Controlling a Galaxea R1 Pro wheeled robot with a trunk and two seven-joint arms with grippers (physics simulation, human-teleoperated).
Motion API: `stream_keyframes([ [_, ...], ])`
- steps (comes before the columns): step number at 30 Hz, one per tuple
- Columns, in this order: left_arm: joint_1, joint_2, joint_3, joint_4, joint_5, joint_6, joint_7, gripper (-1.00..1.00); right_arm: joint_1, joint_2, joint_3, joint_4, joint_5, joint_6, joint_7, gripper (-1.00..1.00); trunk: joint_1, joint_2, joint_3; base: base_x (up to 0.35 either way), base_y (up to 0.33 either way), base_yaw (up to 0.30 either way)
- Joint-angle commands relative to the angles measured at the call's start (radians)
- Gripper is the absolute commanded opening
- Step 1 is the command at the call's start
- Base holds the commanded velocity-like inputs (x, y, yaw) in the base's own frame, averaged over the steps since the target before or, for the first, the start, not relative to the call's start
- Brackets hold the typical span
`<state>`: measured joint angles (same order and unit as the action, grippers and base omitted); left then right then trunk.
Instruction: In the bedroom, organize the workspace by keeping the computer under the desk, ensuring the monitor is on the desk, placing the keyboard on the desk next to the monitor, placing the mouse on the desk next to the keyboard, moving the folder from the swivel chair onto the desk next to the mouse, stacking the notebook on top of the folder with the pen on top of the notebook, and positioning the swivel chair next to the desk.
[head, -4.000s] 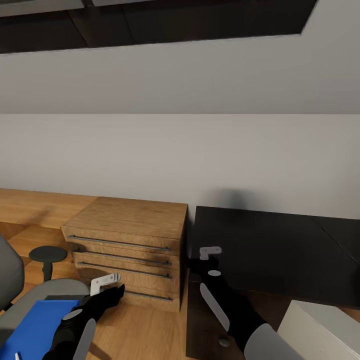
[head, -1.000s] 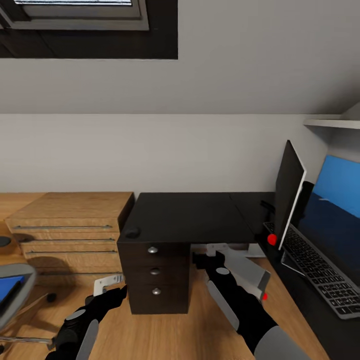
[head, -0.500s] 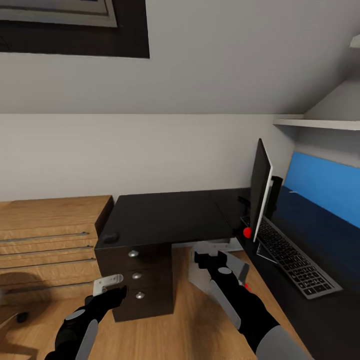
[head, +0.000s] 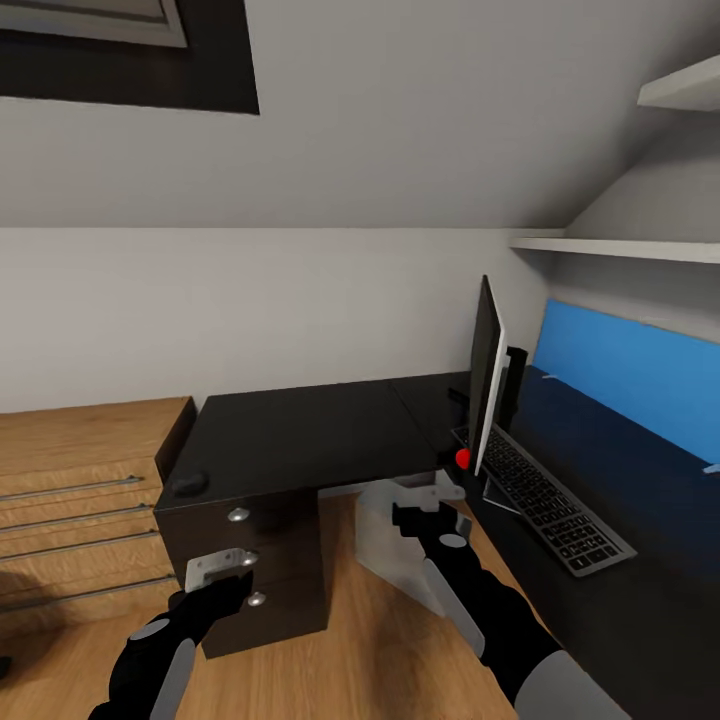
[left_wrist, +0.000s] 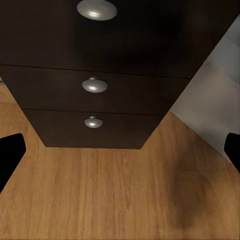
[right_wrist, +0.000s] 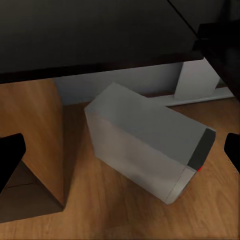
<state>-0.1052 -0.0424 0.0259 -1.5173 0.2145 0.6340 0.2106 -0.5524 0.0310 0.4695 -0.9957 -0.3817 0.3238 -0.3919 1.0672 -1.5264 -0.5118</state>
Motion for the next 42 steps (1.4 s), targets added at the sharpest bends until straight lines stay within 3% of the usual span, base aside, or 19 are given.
stream_keyframes([
  [1,-0.001,-0.001,0.001,-0.001,0.010,0.004,0.007,1.00,-0.001,-0.001,0.003,-0.001,-0.008,0.003,-0.008,1.00,0.000,-0.001,-0.001,0.000,0.000,-0.023],
  [20,-0.001,-0.001,0.002,-0.001,0.010,0.004,0.007,1.00,0.000,-0.003,0.003,-0.001,-0.008,0.003,-0.008,1.00,0.000,-0.001,-0.001,-0.022,-0.010,-0.002],
  [28,-0.001,-0.001,0.002,-0.001,0.008,0.003,0.008,1.00,0.000,-0.003,0.003,-0.001,-0.008,0.003,-0.008,1.00,0.000,-0.001,-0.001,-0.226,-0.184,0.000],
  [42,-0.001,-0.001,0.002,-0.002,0.009,0.003,0.008,1.00,-0.001,-0.003,0.003,-0.001,-0.008,0.003,-0.008,1.00,0.000,-0.001,-0.001,-0.030,-0.171,0.000],
])
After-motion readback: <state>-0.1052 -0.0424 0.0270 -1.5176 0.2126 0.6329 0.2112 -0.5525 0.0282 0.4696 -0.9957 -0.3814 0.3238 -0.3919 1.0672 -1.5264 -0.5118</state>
